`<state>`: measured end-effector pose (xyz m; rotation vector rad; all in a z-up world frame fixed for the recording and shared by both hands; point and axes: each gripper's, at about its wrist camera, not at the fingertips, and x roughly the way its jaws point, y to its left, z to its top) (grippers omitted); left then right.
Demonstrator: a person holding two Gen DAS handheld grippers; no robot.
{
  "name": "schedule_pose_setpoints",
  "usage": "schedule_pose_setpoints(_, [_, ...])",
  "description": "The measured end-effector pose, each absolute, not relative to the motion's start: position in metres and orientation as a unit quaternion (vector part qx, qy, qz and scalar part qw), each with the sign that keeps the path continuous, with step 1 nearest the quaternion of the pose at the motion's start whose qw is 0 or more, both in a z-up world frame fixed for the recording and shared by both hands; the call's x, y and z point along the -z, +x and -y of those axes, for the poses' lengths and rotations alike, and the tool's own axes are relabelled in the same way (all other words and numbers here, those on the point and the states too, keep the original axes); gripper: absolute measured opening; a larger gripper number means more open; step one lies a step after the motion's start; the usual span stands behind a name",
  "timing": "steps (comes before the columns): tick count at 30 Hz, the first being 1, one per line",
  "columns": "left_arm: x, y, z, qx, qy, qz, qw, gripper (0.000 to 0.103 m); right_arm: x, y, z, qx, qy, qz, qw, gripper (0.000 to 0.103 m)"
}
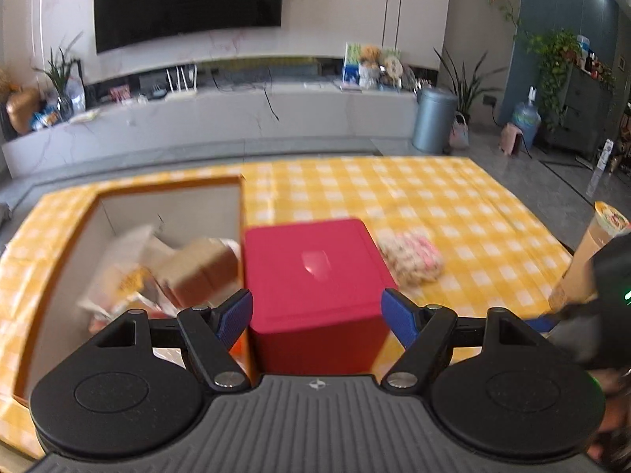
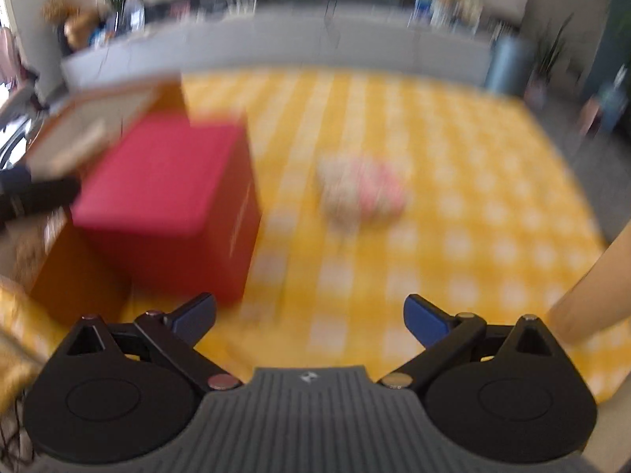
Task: Organize soft objects
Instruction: 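Withdraw both tools from the box back over the table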
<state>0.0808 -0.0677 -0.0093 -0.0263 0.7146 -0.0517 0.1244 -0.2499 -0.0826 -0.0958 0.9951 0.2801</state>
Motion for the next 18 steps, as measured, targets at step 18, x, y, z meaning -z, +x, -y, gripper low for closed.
schedule_pose_setpoints(18, [0.029, 0.072, 0.096, 0.023, 0.026, -0.372, 0.928, 0.087, 0.138, 0.163, 0.231, -0.139, -0.077, -0.554, 0.817, 0.074])
